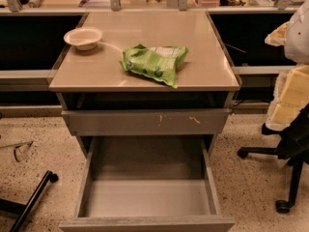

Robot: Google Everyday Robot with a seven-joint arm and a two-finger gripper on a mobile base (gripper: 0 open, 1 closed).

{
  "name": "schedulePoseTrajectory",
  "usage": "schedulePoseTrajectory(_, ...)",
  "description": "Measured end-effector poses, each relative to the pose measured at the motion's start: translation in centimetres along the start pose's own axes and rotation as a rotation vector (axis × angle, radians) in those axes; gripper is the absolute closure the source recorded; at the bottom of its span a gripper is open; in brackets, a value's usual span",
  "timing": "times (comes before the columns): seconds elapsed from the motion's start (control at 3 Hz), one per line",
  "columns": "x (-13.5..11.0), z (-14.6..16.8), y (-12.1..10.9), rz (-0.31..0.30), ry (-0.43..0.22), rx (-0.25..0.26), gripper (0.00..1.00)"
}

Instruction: Place green rice chip bag into middle drawer

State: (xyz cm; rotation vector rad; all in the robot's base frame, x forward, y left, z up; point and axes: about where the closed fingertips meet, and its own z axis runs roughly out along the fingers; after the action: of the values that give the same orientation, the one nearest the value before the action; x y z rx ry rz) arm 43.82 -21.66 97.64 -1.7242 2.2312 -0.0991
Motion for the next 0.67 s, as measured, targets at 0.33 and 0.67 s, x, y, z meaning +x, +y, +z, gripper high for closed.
schedulePoseTrajectory(0.33,0.0,0.0,0.0,0.000,0.000,0.000,0.00)
schedulePoseTrajectory(0.67,-1.7,2.4,-2.0,-0.018,-0.055,0.011,0.00)
